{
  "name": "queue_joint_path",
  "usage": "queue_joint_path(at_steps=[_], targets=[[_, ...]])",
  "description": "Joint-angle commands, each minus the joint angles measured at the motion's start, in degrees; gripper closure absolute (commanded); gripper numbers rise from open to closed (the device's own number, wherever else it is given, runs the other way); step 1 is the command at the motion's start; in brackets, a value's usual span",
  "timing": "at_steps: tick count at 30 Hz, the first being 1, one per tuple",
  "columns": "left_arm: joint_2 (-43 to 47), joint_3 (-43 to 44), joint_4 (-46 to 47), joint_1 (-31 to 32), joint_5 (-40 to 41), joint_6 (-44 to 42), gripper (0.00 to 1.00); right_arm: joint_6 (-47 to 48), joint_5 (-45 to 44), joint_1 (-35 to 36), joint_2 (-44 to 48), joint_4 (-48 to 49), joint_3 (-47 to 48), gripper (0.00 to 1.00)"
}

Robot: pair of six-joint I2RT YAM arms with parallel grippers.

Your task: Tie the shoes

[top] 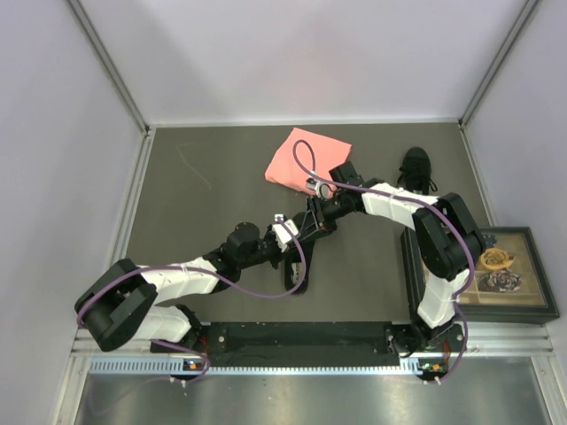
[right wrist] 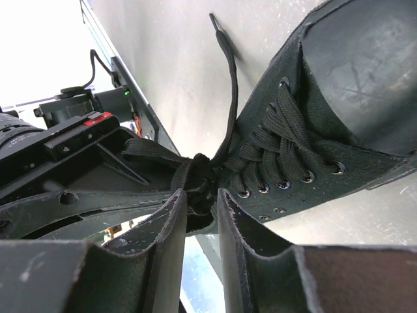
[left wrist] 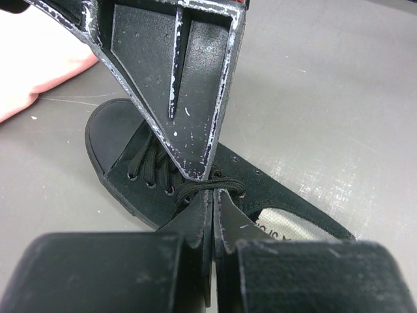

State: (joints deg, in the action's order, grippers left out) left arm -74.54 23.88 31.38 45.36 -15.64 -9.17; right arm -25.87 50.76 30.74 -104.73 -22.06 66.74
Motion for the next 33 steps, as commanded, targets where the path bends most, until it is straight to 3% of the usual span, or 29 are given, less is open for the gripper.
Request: queue_joint_path(at_steps=[1, 6, 8, 9, 12, 19, 21, 25, 33], targets=[[0.19, 0.20, 3.25, -0.01, -0.97, -0.76, 1.00, -0.50, 1.88, 0.90, -0.21, 0.89, 0.32, 0.74], [0.19, 0.20, 3.25, -0.01, -1.06, -0.67, 1.00, -0.50, 1.88, 0.99, -0.30, 0.80, 0.23, 0.81], [0.54, 0.20, 2.99, -0.01, -1.06, -0.76, 0.98, -0.15, 1.97, 0.90, -0.39, 0.36, 0.23, 0.95], [0.71, 0.29, 2.73, -0.01, -0.97, -0.76, 0.93, 0.03, 1.71, 0.99, -0.39, 0.18, 0.32, 1.00], [2.99, 0.99, -0.95, -0.01, -0.80, -1.29, 0.73, 1.43, 0.66, 0.90, 0.14, -1.22, 0.76, 1.00], [16.52, 1.43, -19.22, -0.10, -4.40, -8.11, 0.43, 2.93, -1.72, 0.81, 1.72, -2.72, 0.67, 1.00], [21.09, 1.00, -24.42, -0.19, -3.61, -11.21, 0.40, 3.19, -1.81, 0.72, 1.63, -2.90, 0.76, 1.00], [24.88, 0.56, -31.11, -1.94, -5.45, -27.69, 0.38, 3.63, -2.07, 0.72, 1.98, -3.16, 0.85, 1.00], [16.81, 5.91, -34.72, -8.01, -11.34, -41.62, 0.36, 4.77, -3.04, 0.81, 3.04, -3.60, 0.76, 1.00]])
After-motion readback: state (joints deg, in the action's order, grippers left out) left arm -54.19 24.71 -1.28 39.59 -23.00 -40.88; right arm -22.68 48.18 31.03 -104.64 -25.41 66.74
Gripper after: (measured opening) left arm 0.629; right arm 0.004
